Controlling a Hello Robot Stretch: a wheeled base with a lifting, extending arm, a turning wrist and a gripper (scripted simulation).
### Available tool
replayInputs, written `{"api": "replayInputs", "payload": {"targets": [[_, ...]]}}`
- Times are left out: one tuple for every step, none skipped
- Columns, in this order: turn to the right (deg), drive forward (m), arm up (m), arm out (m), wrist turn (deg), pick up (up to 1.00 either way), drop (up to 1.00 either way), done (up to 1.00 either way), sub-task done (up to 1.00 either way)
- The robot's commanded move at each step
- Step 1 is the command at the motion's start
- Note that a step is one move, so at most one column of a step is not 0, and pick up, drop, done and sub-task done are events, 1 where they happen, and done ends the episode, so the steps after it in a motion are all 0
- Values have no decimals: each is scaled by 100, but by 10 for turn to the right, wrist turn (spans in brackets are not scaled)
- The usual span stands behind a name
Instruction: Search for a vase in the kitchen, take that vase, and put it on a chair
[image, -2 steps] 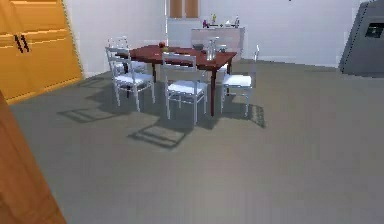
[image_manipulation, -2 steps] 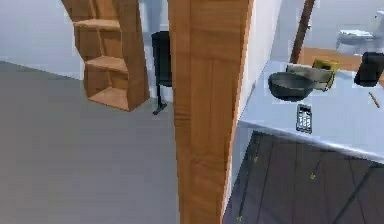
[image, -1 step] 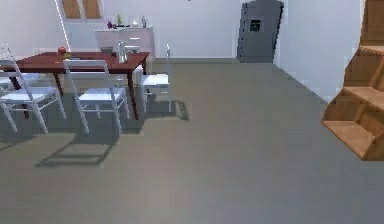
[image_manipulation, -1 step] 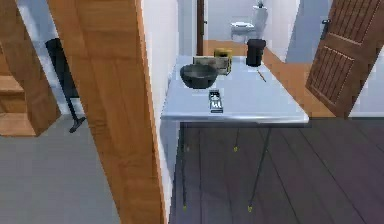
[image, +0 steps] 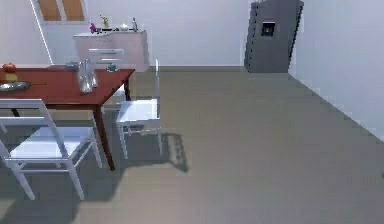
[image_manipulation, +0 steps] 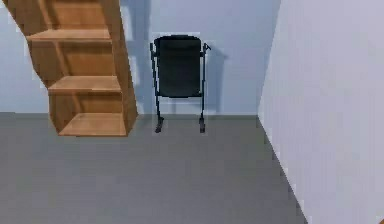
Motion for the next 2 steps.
{"api": "replayInputs", "payload": {"targets": [[0, 100, 0, 0, 0, 0, 0, 0, 0], [0, 100, 0, 0, 0, 0, 0, 0, 0]]}}
